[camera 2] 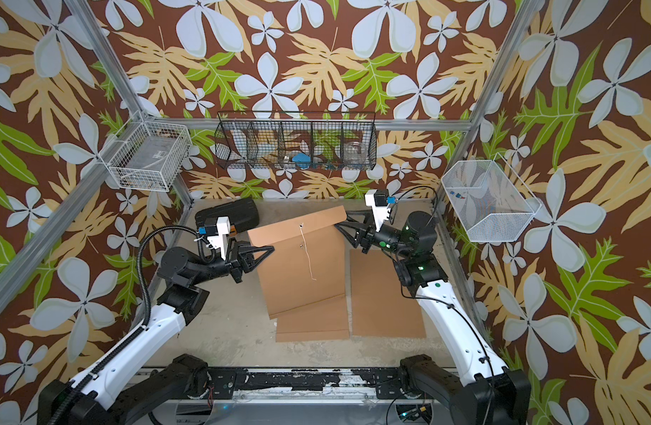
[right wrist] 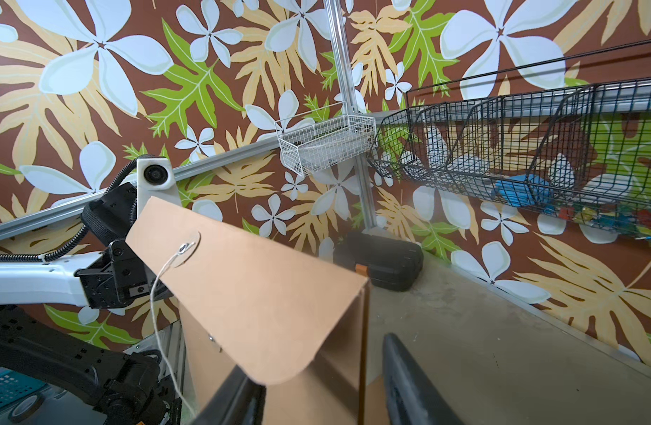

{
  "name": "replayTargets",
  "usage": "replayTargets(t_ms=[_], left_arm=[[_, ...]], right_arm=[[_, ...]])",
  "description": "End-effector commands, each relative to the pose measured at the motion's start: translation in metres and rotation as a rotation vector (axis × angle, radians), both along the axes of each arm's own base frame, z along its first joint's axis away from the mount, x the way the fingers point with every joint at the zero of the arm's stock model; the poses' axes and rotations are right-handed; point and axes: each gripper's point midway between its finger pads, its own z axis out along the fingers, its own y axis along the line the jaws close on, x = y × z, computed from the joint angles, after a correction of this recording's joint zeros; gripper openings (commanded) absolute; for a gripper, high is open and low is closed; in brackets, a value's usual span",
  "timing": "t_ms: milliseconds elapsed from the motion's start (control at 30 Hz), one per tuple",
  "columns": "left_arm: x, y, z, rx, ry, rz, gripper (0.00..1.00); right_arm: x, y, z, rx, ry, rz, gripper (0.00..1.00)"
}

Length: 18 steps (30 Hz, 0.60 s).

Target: Open the file bag

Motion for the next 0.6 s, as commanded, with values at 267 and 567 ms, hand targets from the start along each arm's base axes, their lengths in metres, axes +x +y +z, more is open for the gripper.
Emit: replayTargets(t_ms=[267,567], left_arm=[[-0.003,0.000,0.002,-0.019,-0.021,-0.023,0.00],[-0.005,-0.001,0.000,-0.031,-0.012,-0.045,0.00]], right_arm=[[-0.014,0.003,0.027,0.011,-0.092,0.049,0.50],[-0.017,0.005,0.036,0.012,-0.112,0.084,0.46]])
